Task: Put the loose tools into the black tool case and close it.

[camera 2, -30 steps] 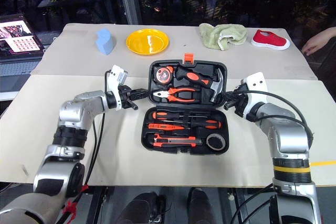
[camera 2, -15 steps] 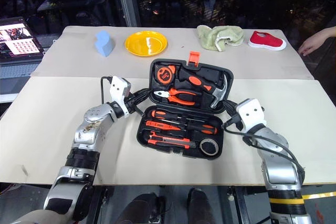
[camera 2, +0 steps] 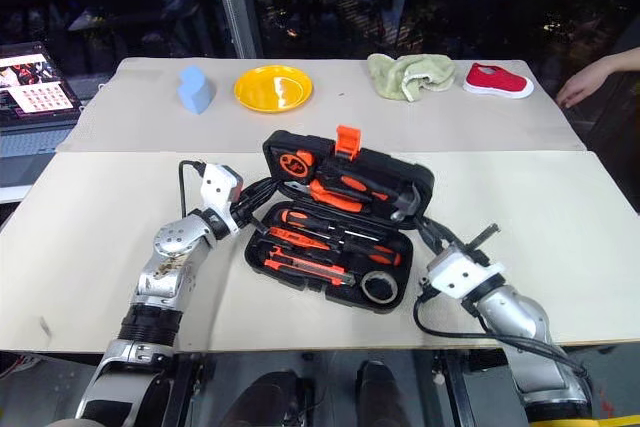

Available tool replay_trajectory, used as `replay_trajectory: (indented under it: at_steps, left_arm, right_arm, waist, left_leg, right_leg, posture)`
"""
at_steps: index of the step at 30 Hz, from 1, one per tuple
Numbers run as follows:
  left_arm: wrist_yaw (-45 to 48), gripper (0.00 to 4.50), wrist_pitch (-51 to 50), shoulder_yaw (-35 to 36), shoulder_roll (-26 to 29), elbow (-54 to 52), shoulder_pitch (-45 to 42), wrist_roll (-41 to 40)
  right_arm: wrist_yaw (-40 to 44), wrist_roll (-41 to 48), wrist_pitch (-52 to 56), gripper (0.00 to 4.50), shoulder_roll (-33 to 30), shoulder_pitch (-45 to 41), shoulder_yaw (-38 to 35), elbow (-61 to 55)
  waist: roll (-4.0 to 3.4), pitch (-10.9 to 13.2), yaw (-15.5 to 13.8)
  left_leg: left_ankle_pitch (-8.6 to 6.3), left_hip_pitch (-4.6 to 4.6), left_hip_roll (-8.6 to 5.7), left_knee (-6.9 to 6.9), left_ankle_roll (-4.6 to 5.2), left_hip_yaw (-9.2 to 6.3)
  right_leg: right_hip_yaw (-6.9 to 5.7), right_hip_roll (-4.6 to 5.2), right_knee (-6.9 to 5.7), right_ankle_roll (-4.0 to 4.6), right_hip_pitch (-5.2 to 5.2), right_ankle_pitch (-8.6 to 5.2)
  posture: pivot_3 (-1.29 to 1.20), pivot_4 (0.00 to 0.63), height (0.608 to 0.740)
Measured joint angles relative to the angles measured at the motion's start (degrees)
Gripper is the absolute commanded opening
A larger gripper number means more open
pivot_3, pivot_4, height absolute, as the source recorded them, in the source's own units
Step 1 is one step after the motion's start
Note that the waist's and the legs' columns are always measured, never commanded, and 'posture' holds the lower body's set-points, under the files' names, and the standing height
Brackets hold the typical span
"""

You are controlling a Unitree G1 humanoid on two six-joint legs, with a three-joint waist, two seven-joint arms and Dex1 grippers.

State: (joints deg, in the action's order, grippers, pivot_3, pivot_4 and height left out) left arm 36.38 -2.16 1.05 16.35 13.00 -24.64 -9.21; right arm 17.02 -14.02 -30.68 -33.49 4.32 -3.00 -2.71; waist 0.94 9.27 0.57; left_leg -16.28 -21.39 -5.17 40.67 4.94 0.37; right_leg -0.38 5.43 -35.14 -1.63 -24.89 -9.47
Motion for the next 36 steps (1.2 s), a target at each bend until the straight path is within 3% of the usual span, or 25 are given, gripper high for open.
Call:
replay_trajectory:
  at_steps: [3,4,9,11,12,13,16,18,20,21,24,26,30,33,36]
  left_arm:
    - [-0.1,1.13,-2.1,0.2,1.0,-2.2,1.8,-0.4]
    - [-0.1,1.60,-3.1,0.4,1.6,-3.3,2.8,-0.8]
    - [-1.4,3.30,-7.0,4.1,5.9,-5.0,6.3,-2.2]
    - [-1.3,4.03,-8.6,5.8,8.5,-5.9,6.6,-2.9]
    - [-0.6,4.37,-10.0,7.1,10.6,-6.2,6.5,-3.9]
    - [0.4,4.50,-11.2,7.8,12.5,-6.0,6.5,-4.5]
    - [5.2,4.50,-13.5,9.1,18.0,-2.1,3.1,-5.5]
    - [8.7,4.50,-13.6,7.2,18.6,0.9,-0.2,-5.4]
    - [12.6,4.50,-12.9,4.1,18.6,5.3,-3.5,-4.8]
    - [14.4,4.24,-12.4,2.3,18.3,8.2,-5.6,-4.0]
    - [17.6,3.43,-7.6,-1.5,16.6,17.0,-11.9,-1.1]
    - [18.6,2.54,-3.1,-3.6,15.1,24.5,-17.9,1.5]
    - [19.7,1.45,3.6,-5.9,12.4,35.8,-27.4,4.9]
    - [22.0,0.37,7.3,-7.5,9.4,43.1,-32.0,7.0]
    - [24.3,0.04,9.2,-9.1,7.0,46.8,-34.1,8.5]
  right_arm:
    - [-0.1,-0.5,-1.9,0.00,-0.8,2.3,0.4,-0.7]
    - [0.2,-0.4,-2.3,0.80,-1.2,3.7,0.4,-1.3]
    - [5.1,3.0,-2.1,2.35,-4.6,12.3,0.0,-6.1]
    - [9.4,8.9,1.8,3.03,-7.8,17.5,-0.6,-11.2]
    - [13.3,16.0,7.7,3.34,-10.1,22.7,-2.0,-15.8]
    - [16.1,21.4,12.1,3.72,-12.4,26.2,-3.9,-19.3]
    - [24.6,38.6,26.5,3.72,-18.9,34.8,-12.6,-26.7]
    - [28.1,43.8,31.0,3.72,-20.6,36.1,-13.6,-30.3]
    - [30.4,46.0,34.2,3.18,-20.9,36.1,-13.1,-32.8]
    - [31.0,46.1,35.4,3.03,-20.9,35.7,-12.0,-33.1]
    - [31.8,45.5,38.0,2.02,-19.9,33.6,-8.1,-33.2]
    - [31.8,43.9,39.5,1.25,-19.1,31.0,-4.6,-33.3]
    - [31.5,40.9,41.3,0.04,-17.7,25.9,-0.3,-33.2]
    - [31.3,38.2,42.8,0.00,-16.5,20.9,2.9,-32.1]
    - [31.4,36.3,44.2,0.00,-15.9,17.6,5.9,-30.9]
  waist:
    - [0.00,0.0,0.1]
    - [0.00,0.0,0.1]
    - [0.01,0.0,-0.1]
    - [-0.02,0.0,-0.3]
    - [-0.03,0.0,-0.5]
    - [-0.07,0.1,-0.7]
    - [0.16,0.1,-1.2]
    - [0.20,0.1,-1.7]
    - [0.20,0.1,-2.3]
    - [0.25,0.1,-2.6]
    - [0.31,0.1,-3.0]
    - [0.37,0.1,-3.1]
    - [0.41,0.0,-3.0]
    - [0.44,0.1,-2.8]
    - [0.46,0.1,-2.7]
  left_leg:
    - [-0.12,0.37,0.06,0.00,0.17,-0.04]
    - [-0.12,0.39,0.08,0.00,0.17,-0.05]
    - [-0.13,0.34,0.09,-0.01,0.14,-0.10]
    - [-0.17,0.32,0.08,-0.02,0.16,-0.12]
    - [-0.19,0.31,0.09,-0.02,0.18,-0.15]
    - [-0.21,0.31,0.09,-0.04,0.22,-0.16]
    - [-0.27,0.39,0.25,-0.01,0.28,-0.23]
    - [-0.29,0.44,0.25,-0.01,0.27,-0.30]
    - [-0.29,0.42,0.24,-0.01,0.27,-0.32]
    - [-0.30,0.38,0.24,-0.01,0.29,-0.31]
    - [-0.33,0.18,0.18,-0.01,0.34,-0.28]
    - [-0.27,-0.03,0.09,-0.01,0.14,-0.28]
    - [-0.16,-0.79,-0.05,0.08,-0.01,-0.23]
    - [-0.03,-0.94,-0.08,0.13,0.35,-0.22]
    - [-0.04,-0.99,-0.09,0.16,0.37,-0.22]
  right_leg:
    - [-0.04,-0.03,0.02,-0.04,0.39,-0.07]
    - [-0.06,-0.03,0.03,-0.07,0.42,-0.10]
    - [-0.09,-0.05,0.03,0.02,0.33,-0.09]
    - [-0.10,0.00,0.07,0.01,0.34,-0.12]
    - [-0.14,0.01,0.07,0.02,0.35,-0.14]
    - [-0.16,0.06,0.12,0.01,0.40,-0.16]
    - [-0.23,0.11,0.37,-0.37,0.52,-0.39]
    - [-0.26,0.18,0.55,-0.47,0.62,-0.42]
    - [-0.28,0.23,0.60,-0.52,0.63,-0.43]
    - [-0.33,0.22,0.62,-0.52,0.58,-0.43]
    - [-0.37,0.24,0.65,-0.25,0.30,-0.25]
    - [-0.40,0.21,0.63,-0.14,0.05,-0.16]
    - [-0.40,0.20,0.53,-0.22,-0.38,-0.07]
    - [-0.45,0.17,0.61,-0.24,-0.44,-0.06]
    - [-0.43,0.17,0.66,-0.27,-0.45,-0.05]
  posture:
    - [0.00,0.150,0.740]
    - [0.00,0.150,0.740]
    - [0.00,0.150,0.740]
    - [0.00,0.150,0.740]
    - [0.00,0.150,0.740]
    - [0.00,0.150,0.740]
    - [0.00,0.150,0.740]
    - [0.00,0.150,0.740]
    - [0.00,0.150,0.740]
    - [0.00,0.150,0.740]
    - [0.00,0.150,0.740]
    - [0.00,0.150,0.740]
    - [0.00,0.150,0.740]
    - [0.00,0.150,0.740]
    - [0.00,0.150,0.740]
